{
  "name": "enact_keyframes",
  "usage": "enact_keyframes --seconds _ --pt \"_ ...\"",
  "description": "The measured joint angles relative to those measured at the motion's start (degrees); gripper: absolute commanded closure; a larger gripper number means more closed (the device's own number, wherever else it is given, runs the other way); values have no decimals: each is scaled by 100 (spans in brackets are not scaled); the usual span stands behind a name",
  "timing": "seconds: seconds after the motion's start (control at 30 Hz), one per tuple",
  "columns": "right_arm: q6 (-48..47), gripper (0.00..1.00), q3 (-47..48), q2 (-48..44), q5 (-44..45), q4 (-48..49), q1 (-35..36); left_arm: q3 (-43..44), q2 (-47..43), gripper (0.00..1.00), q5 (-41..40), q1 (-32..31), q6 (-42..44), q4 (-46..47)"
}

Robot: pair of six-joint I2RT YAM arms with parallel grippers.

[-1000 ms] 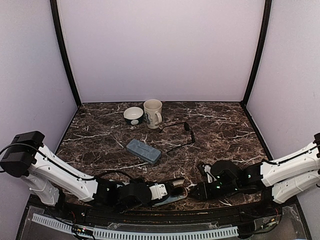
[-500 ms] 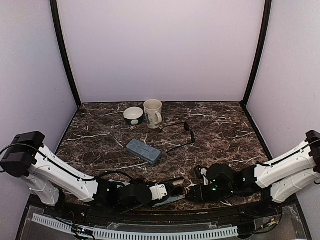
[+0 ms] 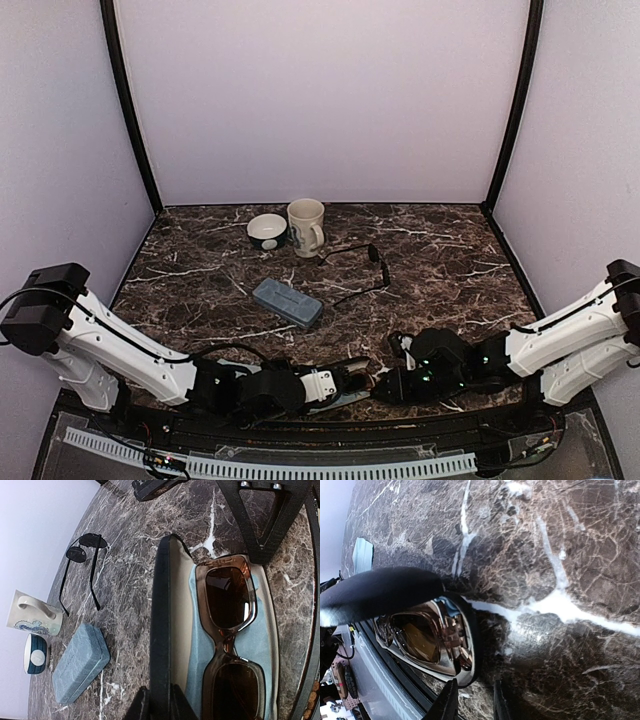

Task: Organize the sunglasses
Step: Close the case with sunglasses at the center of the board.

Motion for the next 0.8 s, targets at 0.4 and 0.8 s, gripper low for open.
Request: enact_keyframes --seconds 0.4,0.8 --pt "133 83 122 109 96 -74 0 85 4 87 -48 -107 -151 -157" --pt "144 90 302 144 223 -330 2 245 37 86 -26 -251 -400 -476"
